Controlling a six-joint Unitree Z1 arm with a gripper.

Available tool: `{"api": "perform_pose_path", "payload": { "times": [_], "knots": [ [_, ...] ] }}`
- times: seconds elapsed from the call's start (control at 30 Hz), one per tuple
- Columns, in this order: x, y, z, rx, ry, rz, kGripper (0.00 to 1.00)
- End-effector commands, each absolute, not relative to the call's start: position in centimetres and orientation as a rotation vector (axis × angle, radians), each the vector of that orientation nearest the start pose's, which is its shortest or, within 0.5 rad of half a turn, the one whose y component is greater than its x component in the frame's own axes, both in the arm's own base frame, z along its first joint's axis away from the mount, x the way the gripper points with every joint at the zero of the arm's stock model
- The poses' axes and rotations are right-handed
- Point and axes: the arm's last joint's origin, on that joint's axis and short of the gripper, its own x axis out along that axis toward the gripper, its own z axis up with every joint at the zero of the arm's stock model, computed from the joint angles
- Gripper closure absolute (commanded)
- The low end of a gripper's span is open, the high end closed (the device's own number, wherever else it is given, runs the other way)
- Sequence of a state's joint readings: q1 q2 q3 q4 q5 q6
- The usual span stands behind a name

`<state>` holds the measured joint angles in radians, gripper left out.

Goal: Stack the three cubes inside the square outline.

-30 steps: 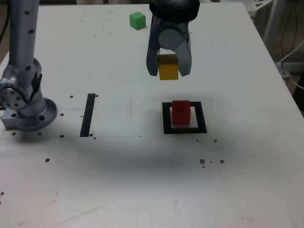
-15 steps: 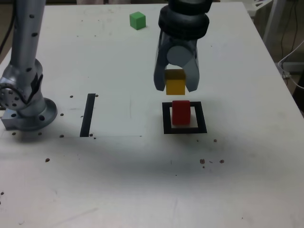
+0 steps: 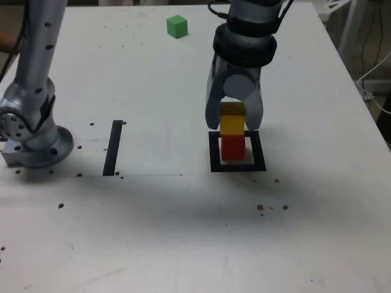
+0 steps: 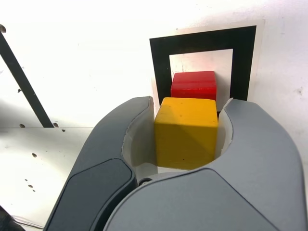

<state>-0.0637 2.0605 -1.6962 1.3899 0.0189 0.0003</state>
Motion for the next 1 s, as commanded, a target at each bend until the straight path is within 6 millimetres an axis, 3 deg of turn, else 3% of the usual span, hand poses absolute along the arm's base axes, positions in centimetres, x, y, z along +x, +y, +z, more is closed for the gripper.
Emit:
{"api": "perform_pose_path", "payload": {
  "times": [0.0, 0.77, 0.87, 0.97],
  "knots": [
    [36.8, -2.3, 26.7, 0.072, 1.760, -0.034, 0.72],
    [37.3, -2.3, 25.3, 0.068, 1.763, -0.034, 0.72],
    [37.2, -2.2, 25.1, 0.065, 1.762, -0.035, 0.59],
    [37.2, -2.1, 24.8, 0.064, 1.760, -0.040, 0.27]
  ]
}}
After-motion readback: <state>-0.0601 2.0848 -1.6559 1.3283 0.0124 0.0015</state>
